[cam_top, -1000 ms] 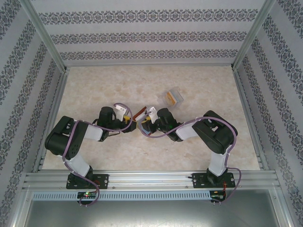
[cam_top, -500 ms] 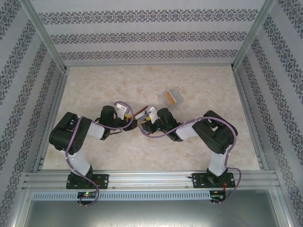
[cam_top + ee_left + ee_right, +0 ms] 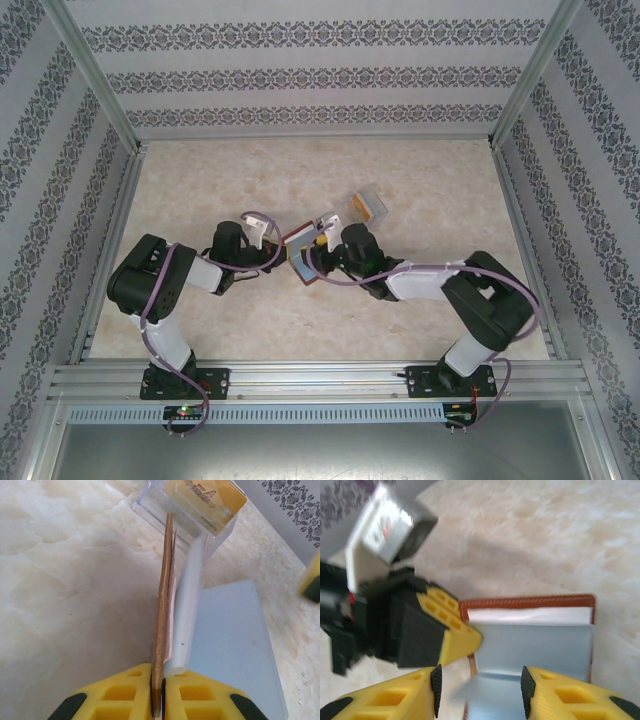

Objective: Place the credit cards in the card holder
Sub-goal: Rotate the card holder at the center of the table.

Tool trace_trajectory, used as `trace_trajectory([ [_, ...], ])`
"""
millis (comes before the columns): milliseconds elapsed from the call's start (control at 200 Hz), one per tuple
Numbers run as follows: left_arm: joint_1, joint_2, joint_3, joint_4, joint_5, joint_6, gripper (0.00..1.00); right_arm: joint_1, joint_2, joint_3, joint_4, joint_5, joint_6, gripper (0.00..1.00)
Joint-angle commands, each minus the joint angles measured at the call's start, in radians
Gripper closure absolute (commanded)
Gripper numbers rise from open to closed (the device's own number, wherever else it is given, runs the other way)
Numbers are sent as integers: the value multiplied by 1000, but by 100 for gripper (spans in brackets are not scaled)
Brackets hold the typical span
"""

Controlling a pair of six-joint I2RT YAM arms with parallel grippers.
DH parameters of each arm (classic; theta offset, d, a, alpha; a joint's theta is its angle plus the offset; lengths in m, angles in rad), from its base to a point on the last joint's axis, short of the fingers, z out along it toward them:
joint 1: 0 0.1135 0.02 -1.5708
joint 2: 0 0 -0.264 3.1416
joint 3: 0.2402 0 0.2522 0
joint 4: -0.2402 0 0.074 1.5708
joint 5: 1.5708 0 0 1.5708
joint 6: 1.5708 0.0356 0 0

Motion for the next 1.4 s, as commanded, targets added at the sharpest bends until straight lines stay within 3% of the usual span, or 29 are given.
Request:
trace_trajectory([
  [0,-21,-5,-22,87,4,-22,91,-11,-64,-12,-131,126,342,51],
  [145,-51,4,-51,161,-35,-71,95,-5,-79,12,-261,112,888,52],
  [235,-68,17,-60,191,-51,-106,95,1,-27,65,-296,29,1028,53],
  [320,-79,27,-63,206,-71,-155,95,-2,42,88,-282,-6,1110,73],
  [390,-83,32,-79,244,-89,-206,95,-15,95,107,-288,-23,1134,80],
  [530,-89,16,-108,280,-137,-294,87,-25,164,140,-307,-7,1114,83],
  [665,-94,7,-99,236,-139,-317,64,-41,243,211,-366,-5,1048,81],
  [789,-89,-30,-99,214,-159,-330,52,-46,288,285,-444,9,985,78],
  [1204,-35,-297,-44,-102,-237,-285,36,-30,357,552,-840,149,753,66],
  [1394,36,-295,-1,-186,-209,-303,34,-31,410,656,-913,156,674,62],
])
